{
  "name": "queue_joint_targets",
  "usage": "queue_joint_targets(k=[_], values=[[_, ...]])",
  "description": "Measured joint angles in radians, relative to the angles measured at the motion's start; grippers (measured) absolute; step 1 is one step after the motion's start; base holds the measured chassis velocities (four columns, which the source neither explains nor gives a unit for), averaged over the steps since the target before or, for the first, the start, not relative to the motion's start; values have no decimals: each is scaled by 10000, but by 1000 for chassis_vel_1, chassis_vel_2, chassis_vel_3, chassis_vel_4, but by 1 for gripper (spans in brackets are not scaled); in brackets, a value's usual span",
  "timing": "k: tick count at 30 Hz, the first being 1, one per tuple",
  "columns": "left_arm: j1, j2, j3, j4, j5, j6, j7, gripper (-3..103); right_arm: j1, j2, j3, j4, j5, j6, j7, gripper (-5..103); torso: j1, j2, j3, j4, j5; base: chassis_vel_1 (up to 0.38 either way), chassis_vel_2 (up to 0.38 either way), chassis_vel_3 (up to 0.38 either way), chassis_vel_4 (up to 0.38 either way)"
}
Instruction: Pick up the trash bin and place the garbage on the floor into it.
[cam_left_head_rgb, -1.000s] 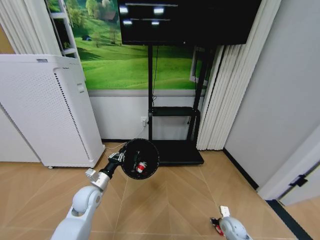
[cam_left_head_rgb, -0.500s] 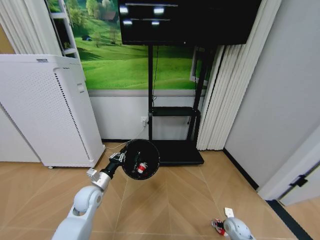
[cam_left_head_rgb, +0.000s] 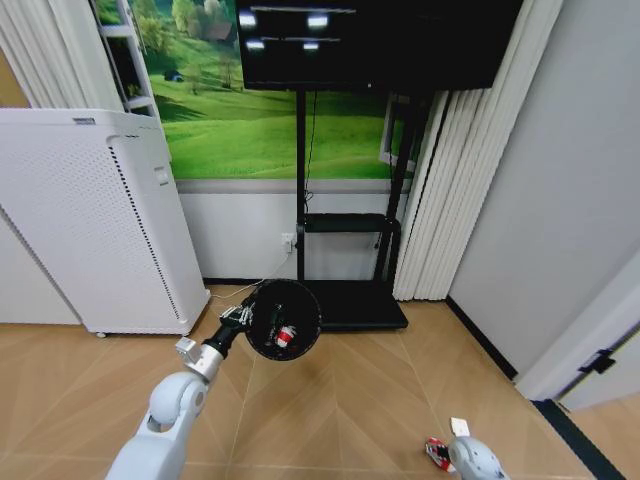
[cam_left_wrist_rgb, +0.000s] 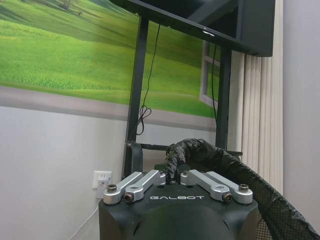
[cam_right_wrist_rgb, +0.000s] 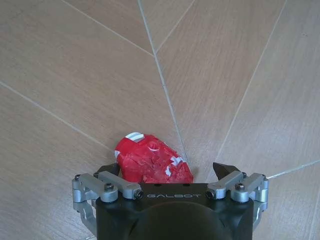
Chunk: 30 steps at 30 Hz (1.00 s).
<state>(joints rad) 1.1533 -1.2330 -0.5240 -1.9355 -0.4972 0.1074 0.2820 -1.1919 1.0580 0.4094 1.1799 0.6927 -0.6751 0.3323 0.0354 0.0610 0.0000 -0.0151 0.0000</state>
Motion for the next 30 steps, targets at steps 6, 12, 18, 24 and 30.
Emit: queue_joint_targets(k=[6,12,18,24,30], values=[[24,23,-30,-28,-18,-7,-2,7,111,30,44,-308,-144,92,-99,100,0,0,0,0,-3,0,0,0,0],[7,35,-61,-28,-42,-14,-4,7,201,31,109,-566,-238,289,-111,101,-1,1,-1,1,-8,0,0,0,0],[-64,36,-52,9,-64,-18,-6,7,164,24,125,-504,-214,349,-29,80,-1,1,-2,2,-5,0,0,0,0],[-70,32,-62,50,-71,-27,-4,7,84,43,129,-438,-200,353,-5,54,-1,1,-2,1,-2,0,0,0,0],[-125,78,-112,109,-138,-30,9,7,22,42,139,-385,-215,366,38,40,-1,-1,-1,-3,-4,0,0,0,0]])
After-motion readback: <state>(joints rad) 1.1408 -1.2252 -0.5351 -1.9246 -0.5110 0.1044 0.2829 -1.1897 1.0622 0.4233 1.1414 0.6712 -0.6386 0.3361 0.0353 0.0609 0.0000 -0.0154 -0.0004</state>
